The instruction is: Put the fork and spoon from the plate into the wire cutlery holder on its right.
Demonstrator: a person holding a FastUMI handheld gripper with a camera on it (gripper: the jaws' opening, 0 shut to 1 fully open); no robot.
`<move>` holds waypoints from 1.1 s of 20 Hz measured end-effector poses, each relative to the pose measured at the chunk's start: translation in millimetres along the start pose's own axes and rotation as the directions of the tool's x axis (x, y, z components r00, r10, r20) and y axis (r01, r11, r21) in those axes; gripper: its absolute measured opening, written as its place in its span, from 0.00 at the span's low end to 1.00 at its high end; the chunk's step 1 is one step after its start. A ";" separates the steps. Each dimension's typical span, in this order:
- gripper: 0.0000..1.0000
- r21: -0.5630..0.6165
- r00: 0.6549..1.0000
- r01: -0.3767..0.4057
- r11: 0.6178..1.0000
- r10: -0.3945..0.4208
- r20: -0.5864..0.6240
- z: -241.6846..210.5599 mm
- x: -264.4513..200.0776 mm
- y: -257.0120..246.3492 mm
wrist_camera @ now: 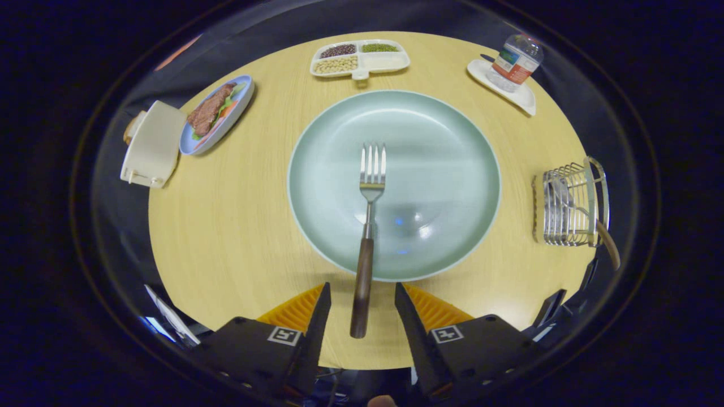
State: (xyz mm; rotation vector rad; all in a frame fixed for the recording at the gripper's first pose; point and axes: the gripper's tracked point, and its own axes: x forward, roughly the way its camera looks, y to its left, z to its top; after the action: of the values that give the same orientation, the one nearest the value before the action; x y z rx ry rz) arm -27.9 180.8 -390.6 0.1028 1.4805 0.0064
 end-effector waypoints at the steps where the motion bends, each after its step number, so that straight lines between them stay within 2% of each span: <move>1: 0.60 -0.009 1.000 -0.004 1.000 0.004 -0.014 -1.4 2.8 2.1; 2: 0.53 -0.014 1.000 -0.006 1.000 0.006 -0.019 -2.3 4.6 2.9; 6: 0.14 0.006 1.000 0.016 1.000 -0.016 -0.014 0.4 8.5 -8.0; 8: 0.05 0.013 1.000 0.002 1.000 -0.002 -0.012 0.2 2.8 -7.8; 10: 0.05 0.009 1.000 -0.008 1.000 0.008 -0.001 1.9 -1.5 -10.9; 11: 0.00 -0.003 1.000 -0.013 1.000 0.013 0.005 2.1 -6.1 -13.1; 14: 0.00 -0.029 0.999 -0.039 0.999 0.040 0.018 -1.5 -29.3 -17.4; 22: 0.00 -0.037 0.991 -0.096 0.995 0.099 0.090 11.9 -124.5 -63.7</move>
State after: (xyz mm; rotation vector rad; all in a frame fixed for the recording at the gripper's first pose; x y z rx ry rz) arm -31.1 108.3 -270.5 0.1474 1.3815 0.1035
